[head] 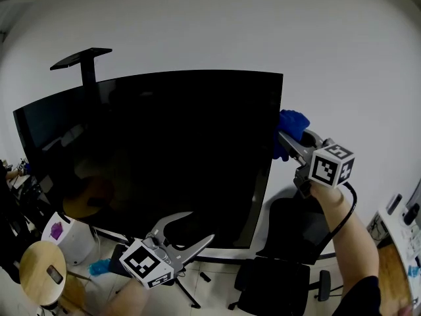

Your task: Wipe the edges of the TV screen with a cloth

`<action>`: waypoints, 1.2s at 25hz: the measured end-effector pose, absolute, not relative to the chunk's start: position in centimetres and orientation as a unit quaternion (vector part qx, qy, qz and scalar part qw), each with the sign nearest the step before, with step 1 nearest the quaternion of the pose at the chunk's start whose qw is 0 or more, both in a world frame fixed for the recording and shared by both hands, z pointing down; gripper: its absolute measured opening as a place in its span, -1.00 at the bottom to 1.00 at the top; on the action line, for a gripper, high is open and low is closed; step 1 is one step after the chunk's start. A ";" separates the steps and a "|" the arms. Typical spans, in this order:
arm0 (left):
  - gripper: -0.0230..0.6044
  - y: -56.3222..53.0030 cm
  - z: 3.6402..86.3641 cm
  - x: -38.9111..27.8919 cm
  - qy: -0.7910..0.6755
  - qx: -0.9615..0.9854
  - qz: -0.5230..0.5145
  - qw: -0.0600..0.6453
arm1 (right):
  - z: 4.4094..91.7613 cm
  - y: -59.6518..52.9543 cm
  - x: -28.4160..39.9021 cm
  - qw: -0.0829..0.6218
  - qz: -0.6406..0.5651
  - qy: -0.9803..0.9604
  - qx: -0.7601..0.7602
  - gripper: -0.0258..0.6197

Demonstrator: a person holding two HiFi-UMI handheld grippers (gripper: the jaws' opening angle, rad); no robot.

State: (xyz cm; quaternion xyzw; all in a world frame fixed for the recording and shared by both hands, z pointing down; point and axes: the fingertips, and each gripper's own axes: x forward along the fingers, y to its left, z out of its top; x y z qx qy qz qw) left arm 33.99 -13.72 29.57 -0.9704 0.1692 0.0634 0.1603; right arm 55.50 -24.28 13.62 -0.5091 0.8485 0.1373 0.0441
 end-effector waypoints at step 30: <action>-0.18 -14.1 41.7 34.3 0.203 -0.977 -0.002 0.065 | 42.0 -25.3 56.1 -0.010 -0.008 0.847 -0.532 -0.49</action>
